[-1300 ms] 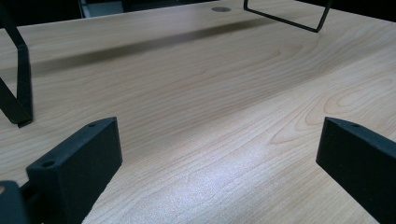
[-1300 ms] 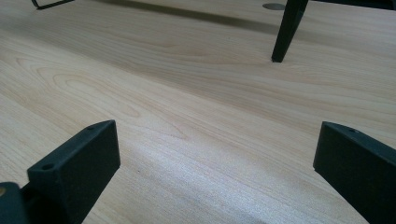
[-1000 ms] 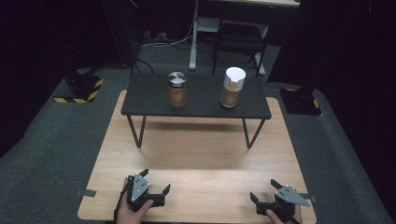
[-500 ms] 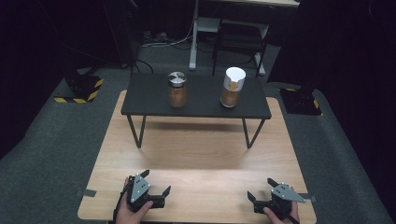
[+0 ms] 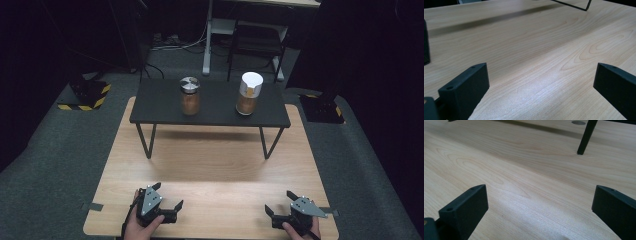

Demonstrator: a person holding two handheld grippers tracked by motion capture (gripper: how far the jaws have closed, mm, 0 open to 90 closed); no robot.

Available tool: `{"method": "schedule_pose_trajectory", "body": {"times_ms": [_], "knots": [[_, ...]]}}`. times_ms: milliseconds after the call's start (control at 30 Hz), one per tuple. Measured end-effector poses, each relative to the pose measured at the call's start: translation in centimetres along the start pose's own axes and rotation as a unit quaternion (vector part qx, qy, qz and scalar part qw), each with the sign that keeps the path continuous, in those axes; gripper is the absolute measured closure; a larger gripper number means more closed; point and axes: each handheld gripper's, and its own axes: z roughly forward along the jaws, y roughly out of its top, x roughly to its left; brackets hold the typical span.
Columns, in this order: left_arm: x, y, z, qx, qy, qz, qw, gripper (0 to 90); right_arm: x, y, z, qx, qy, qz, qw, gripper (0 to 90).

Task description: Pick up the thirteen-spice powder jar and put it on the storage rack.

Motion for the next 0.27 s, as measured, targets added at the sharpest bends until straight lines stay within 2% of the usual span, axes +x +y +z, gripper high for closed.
{"method": "schedule_pose_trajectory", "body": {"times_ms": [267], "knots": [[0.08,0.25,0.22,0.005,-0.001,0.001,1.0000,0.5,0.14,-0.35,-0.18,-0.010,0.003,-0.014,0.9998,0.1]]}}
